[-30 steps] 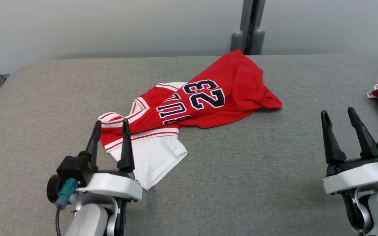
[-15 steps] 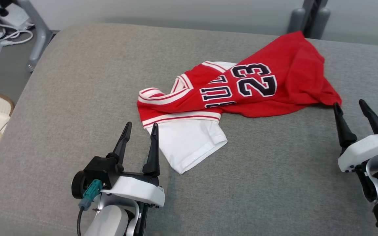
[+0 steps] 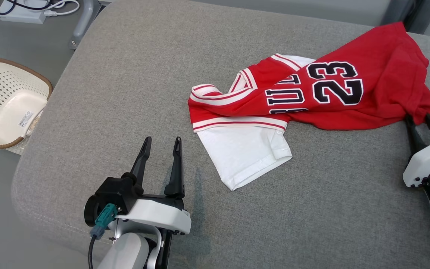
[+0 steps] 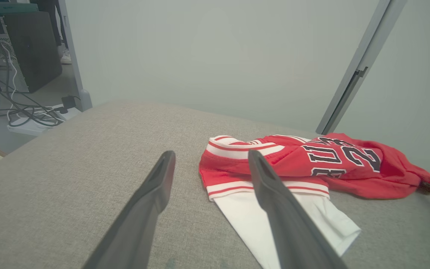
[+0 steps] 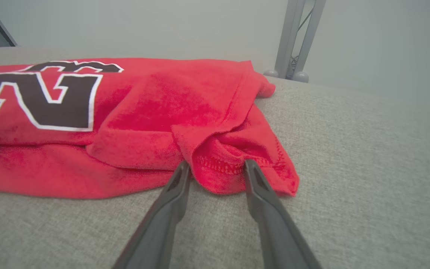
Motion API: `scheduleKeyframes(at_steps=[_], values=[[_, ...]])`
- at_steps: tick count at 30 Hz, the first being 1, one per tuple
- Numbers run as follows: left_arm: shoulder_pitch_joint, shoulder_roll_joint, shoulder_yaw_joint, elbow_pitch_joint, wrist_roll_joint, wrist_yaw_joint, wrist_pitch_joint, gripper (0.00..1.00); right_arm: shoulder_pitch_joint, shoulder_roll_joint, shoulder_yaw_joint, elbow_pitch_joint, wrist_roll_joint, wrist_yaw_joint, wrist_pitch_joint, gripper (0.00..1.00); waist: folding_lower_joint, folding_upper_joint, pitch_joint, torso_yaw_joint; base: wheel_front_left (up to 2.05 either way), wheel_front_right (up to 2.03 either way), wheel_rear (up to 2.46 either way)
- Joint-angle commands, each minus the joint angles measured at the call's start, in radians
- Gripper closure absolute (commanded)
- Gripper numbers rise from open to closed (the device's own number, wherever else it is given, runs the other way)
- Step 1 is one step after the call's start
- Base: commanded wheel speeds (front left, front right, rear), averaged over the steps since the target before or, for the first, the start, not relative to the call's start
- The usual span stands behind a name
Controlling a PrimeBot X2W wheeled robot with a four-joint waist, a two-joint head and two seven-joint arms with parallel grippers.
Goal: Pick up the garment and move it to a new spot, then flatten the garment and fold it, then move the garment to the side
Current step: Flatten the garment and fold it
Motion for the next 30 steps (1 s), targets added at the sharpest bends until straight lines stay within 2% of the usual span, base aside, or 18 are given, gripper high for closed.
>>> scheduleKeyframes(at_steps=[1,10,16,23,30], values=[[-0.007,0.003,0.002,-0.003,-0.009,0.008,-0.004,0.00,-0.014,-0.004,0.005,0.009,0.009,0.000,-0.011,1.00,0.0000,0.0000,-0.002,-0.003,0.00,0.00,0.00],[0.006,0.003,0.007,0.010,-0.010,0.004,-0.004,0.00,0.014,0.013,0.080,-0.050,0.075,0.000,-0.020,1.00,0.0000,0.0000,-0.045,-0.066,0.00,0.00,0.00],[0.014,0.003,0.024,0.026,0.002,-0.004,-0.004,0.00,0.065,-0.009,0.168,-0.163,0.205,0.000,-0.009,1.00,0.0000,0.0000,-0.102,-0.143,0.00,0.00,0.00],[0.035,0.003,0.042,0.040,0.001,-0.014,-0.004,0.00,0.126,-0.102,0.250,-0.357,0.427,0.000,0.136,1.00,0.0000,0.0000,-0.169,-0.227,0.00,0.00,0.00],[0.060,0.004,0.059,0.043,-0.002,-0.019,-0.004,0.00,0.203,-0.210,0.236,-0.535,0.603,0.000,0.333,1.00,0.0000,0.0000,-0.215,-0.279,0.00,0.00,0.00]])
